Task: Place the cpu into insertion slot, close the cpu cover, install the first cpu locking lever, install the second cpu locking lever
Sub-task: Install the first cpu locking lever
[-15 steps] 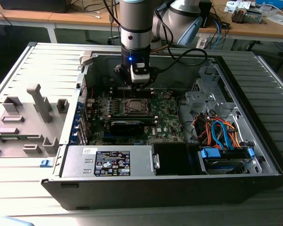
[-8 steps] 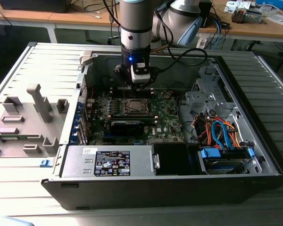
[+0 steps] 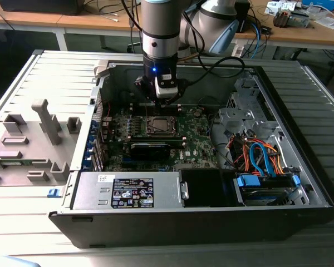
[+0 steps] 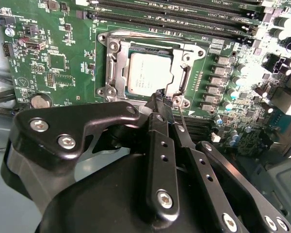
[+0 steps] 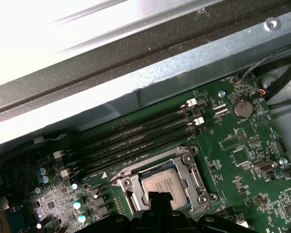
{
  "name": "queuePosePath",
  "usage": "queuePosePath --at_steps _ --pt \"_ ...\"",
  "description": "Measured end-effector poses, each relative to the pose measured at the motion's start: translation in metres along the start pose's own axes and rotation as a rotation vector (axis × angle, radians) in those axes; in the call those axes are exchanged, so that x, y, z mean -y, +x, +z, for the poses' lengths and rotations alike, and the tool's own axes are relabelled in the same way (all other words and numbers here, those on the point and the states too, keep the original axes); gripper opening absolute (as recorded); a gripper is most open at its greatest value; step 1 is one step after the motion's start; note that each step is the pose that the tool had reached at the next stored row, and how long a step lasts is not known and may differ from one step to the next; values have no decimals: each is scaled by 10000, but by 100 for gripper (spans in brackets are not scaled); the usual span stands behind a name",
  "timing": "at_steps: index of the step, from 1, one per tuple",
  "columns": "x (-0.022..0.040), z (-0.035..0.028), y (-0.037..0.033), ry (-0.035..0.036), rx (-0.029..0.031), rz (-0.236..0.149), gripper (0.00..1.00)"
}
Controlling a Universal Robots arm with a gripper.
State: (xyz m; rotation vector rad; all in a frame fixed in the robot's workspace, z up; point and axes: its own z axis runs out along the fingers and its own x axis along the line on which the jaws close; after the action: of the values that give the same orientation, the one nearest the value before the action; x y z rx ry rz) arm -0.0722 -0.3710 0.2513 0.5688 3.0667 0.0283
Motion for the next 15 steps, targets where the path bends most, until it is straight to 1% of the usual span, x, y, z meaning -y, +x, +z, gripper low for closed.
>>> queuePosePath --at_steps 15 --pt "0 0 0 -3 -4 -194 11"
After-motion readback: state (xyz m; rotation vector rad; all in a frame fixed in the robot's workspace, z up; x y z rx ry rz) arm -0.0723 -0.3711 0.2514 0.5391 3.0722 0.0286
